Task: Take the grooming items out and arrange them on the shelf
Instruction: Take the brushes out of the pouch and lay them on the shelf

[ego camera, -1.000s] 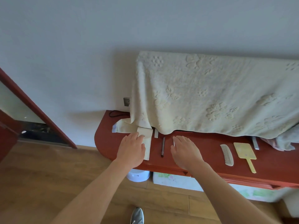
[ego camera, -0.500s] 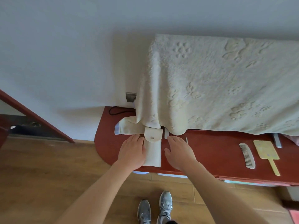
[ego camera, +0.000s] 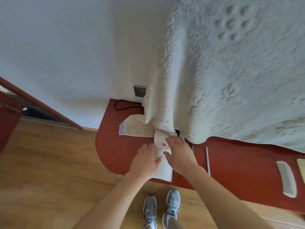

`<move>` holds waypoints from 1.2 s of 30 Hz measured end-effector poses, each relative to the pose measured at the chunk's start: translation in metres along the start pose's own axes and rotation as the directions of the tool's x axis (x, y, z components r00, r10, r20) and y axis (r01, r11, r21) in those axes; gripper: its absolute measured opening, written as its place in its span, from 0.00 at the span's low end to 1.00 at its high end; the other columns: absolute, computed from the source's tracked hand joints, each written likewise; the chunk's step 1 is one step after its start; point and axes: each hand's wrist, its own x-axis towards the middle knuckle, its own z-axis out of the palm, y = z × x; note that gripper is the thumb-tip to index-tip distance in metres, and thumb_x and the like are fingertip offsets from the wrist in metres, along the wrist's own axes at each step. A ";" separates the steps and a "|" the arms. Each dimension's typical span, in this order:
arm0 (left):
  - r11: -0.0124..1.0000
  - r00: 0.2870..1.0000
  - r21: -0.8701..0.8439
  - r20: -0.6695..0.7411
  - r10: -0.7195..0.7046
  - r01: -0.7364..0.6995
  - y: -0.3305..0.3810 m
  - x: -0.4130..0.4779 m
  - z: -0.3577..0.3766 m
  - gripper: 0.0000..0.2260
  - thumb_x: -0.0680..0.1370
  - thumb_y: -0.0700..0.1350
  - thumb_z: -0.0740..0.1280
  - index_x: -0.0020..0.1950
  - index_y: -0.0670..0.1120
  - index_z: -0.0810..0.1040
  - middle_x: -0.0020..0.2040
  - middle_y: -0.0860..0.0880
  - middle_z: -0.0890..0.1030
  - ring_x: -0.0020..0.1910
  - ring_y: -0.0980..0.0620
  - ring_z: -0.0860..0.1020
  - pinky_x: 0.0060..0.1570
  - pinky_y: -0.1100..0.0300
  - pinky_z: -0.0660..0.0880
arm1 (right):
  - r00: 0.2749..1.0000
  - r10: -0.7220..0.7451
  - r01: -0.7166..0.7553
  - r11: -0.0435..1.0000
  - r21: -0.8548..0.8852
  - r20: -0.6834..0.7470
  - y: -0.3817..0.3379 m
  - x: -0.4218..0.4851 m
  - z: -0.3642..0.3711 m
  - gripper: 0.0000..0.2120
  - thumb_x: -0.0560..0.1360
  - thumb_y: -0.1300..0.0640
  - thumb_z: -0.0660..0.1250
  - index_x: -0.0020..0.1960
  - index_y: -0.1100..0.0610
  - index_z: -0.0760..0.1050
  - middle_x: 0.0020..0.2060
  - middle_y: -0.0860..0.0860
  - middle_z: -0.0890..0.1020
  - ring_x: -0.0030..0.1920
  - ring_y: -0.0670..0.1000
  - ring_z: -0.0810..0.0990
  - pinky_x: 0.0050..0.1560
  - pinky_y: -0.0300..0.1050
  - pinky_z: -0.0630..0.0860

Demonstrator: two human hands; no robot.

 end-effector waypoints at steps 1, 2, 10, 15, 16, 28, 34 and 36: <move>1.000 1.000 -0.024 0.007 -0.018 0.018 0.001 0.002 0.002 0.24 0.79 0.60 0.61 0.69 0.46 0.66 0.60 0.48 0.72 0.59 0.49 0.74 0.56 0.57 0.73 | 1.000 -0.008 0.008 1.000 -0.003 -0.010 0.002 0.003 0.003 0.23 0.77 0.50 0.66 0.70 0.54 0.70 0.69 0.51 0.71 0.68 0.54 0.68 0.63 0.48 0.69; 0.998 0.999 -0.051 0.009 -0.035 0.036 0.002 0.005 0.004 0.24 0.79 0.60 0.62 0.68 0.47 0.66 0.59 0.48 0.72 0.58 0.49 0.75 0.55 0.56 0.74 | 1.000 -0.017 0.017 1.000 -0.006 -0.023 0.004 0.005 0.006 0.22 0.75 0.50 0.68 0.67 0.55 0.72 0.66 0.51 0.73 0.66 0.55 0.71 0.60 0.50 0.72; 0.943 0.989 -0.302 0.001 -0.145 0.138 0.004 0.012 0.014 0.27 0.72 0.55 0.73 0.68 0.49 0.69 0.58 0.52 0.78 0.59 0.52 0.76 0.58 0.55 0.75 | 0.985 -0.061 0.070 0.996 0.049 -0.162 0.014 0.010 0.019 0.15 0.65 0.54 0.78 0.50 0.54 0.83 0.51 0.51 0.82 0.49 0.56 0.80 0.46 0.51 0.79; 0.898 0.976 -0.383 0.060 -0.210 0.216 0.007 0.014 0.012 0.29 0.71 0.53 0.74 0.69 0.49 0.68 0.58 0.51 0.80 0.57 0.50 0.79 0.55 0.52 0.78 | 0.967 -0.080 0.104 0.991 0.088 -0.240 0.017 0.010 0.023 0.09 0.65 0.61 0.77 0.44 0.54 0.83 0.45 0.50 0.83 0.42 0.54 0.80 0.41 0.48 0.79; 0.887 0.973 -0.401 0.071 -0.219 0.228 0.007 0.014 0.012 0.27 0.71 0.52 0.74 0.67 0.49 0.69 0.56 0.51 0.80 0.55 0.50 0.79 0.53 0.52 0.79 | 0.964 -0.089 0.114 0.989 0.089 -0.250 0.017 0.010 0.023 0.08 0.65 0.62 0.76 0.43 0.55 0.83 0.44 0.49 0.82 0.41 0.53 0.80 0.40 0.48 0.79; 0.716 0.963 -0.655 0.071 -0.262 0.243 0.004 -0.014 -0.024 0.17 0.71 0.45 0.77 0.54 0.49 0.72 0.46 0.53 0.81 0.44 0.57 0.80 0.38 0.67 0.73 | 0.903 -0.185 0.243 0.964 0.105 -0.388 -0.005 -0.007 -0.004 0.06 0.70 0.64 0.70 0.46 0.57 0.82 0.42 0.49 0.82 0.39 0.53 0.79 0.38 0.49 0.77; 0.630 0.974 -0.760 0.021 -0.225 0.161 0.013 -0.038 -0.053 0.17 0.69 0.41 0.77 0.52 0.50 0.74 0.45 0.54 0.83 0.42 0.61 0.81 0.43 0.62 0.78 | 0.852 -0.221 0.268 0.963 0.032 -0.475 -0.026 -0.027 -0.039 0.05 0.71 0.65 0.69 0.45 0.57 0.81 0.43 0.49 0.82 0.40 0.53 0.79 0.40 0.47 0.76; 0.621 0.983 -0.775 0.002 -0.184 0.118 0.020 -0.045 -0.064 0.17 0.69 0.42 0.77 0.52 0.50 0.74 0.45 0.54 0.83 0.42 0.62 0.81 0.45 0.60 0.79 | 0.832 -0.214 0.251 0.968 0.004 -0.512 -0.033 -0.037 -0.055 0.06 0.70 0.65 0.70 0.45 0.57 0.81 0.42 0.48 0.81 0.39 0.53 0.78 0.40 0.46 0.74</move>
